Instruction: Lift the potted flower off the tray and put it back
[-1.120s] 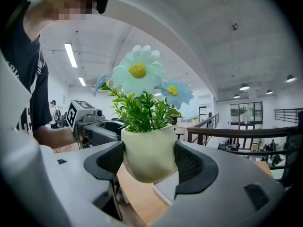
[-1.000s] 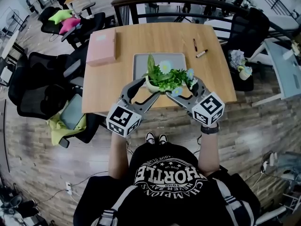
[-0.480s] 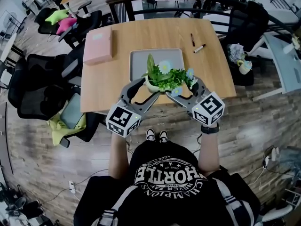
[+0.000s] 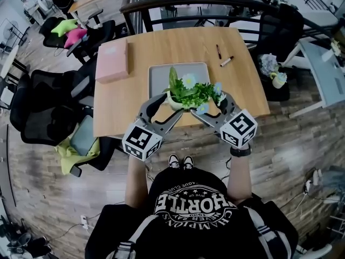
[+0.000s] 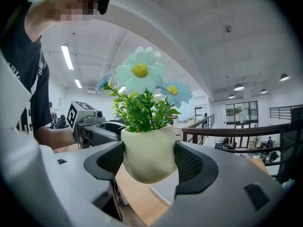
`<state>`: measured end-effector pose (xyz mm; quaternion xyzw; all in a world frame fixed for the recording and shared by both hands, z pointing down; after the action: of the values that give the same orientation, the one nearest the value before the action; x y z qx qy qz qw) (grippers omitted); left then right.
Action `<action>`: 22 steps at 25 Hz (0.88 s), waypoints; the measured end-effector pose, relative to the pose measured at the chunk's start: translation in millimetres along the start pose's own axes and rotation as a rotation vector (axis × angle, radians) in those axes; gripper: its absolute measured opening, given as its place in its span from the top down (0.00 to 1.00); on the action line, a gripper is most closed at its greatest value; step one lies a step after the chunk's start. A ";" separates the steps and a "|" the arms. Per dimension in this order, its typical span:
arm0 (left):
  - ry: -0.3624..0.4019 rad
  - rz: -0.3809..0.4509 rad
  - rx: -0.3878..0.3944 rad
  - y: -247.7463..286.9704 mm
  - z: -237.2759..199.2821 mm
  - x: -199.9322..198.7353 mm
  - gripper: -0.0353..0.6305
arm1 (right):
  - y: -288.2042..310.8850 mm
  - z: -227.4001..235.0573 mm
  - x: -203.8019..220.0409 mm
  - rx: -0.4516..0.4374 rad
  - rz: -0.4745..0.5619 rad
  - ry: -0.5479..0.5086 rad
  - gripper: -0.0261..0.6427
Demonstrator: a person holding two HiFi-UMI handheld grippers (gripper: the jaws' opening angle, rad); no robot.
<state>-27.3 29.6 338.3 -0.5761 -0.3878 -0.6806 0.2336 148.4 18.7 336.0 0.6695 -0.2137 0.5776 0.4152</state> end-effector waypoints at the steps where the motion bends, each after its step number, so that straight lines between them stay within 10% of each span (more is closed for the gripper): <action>1: 0.000 0.002 0.000 -0.1 -0.5 -0.8 0.52 | 0.0 0.2 -1.2 0.001 0.001 -0.002 0.43; 22: 0.014 0.014 -0.059 -12.5 -18.6 -5.5 0.52 | 22.0 2.2 -18.1 -0.042 0.016 -0.063 0.43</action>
<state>-46.8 21.5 329.1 -0.5806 -0.3620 -0.6940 0.2240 128.5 1.0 325.6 0.6767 -0.2441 0.5549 0.4179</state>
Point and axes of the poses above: the fingertips, and each gripper's own axes: y forward along the fingers, z to its right, x out of its underside, the point moved 7 cm from there along -y, backward along the fingers, and after that the axes turned 8 degrees about -z, right-handed, at the moved point
